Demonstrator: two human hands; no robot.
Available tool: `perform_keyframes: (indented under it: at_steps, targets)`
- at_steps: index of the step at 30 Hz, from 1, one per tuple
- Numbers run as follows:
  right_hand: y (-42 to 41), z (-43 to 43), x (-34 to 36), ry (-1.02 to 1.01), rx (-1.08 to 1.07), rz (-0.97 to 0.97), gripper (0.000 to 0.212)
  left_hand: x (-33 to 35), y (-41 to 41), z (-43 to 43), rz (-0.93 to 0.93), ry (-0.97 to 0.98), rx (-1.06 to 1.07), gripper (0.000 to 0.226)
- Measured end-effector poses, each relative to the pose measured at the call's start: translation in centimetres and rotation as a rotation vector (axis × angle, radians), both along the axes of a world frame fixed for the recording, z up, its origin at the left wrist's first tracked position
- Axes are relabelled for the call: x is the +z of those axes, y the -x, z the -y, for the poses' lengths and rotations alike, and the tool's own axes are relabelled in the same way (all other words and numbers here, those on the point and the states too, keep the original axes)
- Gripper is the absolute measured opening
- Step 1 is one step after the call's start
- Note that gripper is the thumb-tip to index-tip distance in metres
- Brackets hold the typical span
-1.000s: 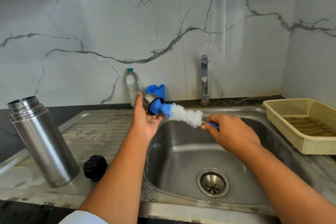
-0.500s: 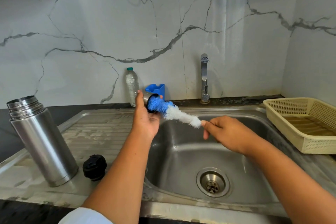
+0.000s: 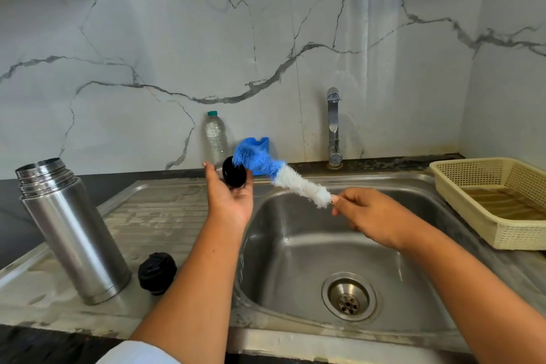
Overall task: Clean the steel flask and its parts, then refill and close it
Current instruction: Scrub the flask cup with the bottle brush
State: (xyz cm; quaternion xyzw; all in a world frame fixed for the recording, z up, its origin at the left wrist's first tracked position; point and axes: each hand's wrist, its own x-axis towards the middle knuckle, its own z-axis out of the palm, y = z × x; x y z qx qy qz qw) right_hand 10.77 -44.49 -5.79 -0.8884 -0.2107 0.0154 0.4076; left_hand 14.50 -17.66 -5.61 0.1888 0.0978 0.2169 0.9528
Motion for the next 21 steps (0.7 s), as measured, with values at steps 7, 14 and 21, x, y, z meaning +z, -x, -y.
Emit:
perform_keyframes:
  at_steps: [7, 14, 21]
  targets:
    - [0.0, -0.5, -0.3, 0.153, 0.004, 0.11, 0.017, -0.3, -0.4, 0.1, -0.009, -0.084, -0.119, 0.074]
    - [0.2, -0.4, -0.2, 0.112, -0.042, 0.131, 0.022, -0.1, -0.3, 1.4, -0.005, -0.443, -0.109, 0.03]
    - [0.5, -0.2, 0.6, -0.084, 0.059, -0.189, 0.034, -0.3, -0.2, 0.6, 0.045, -0.409, -0.044, 0.027]
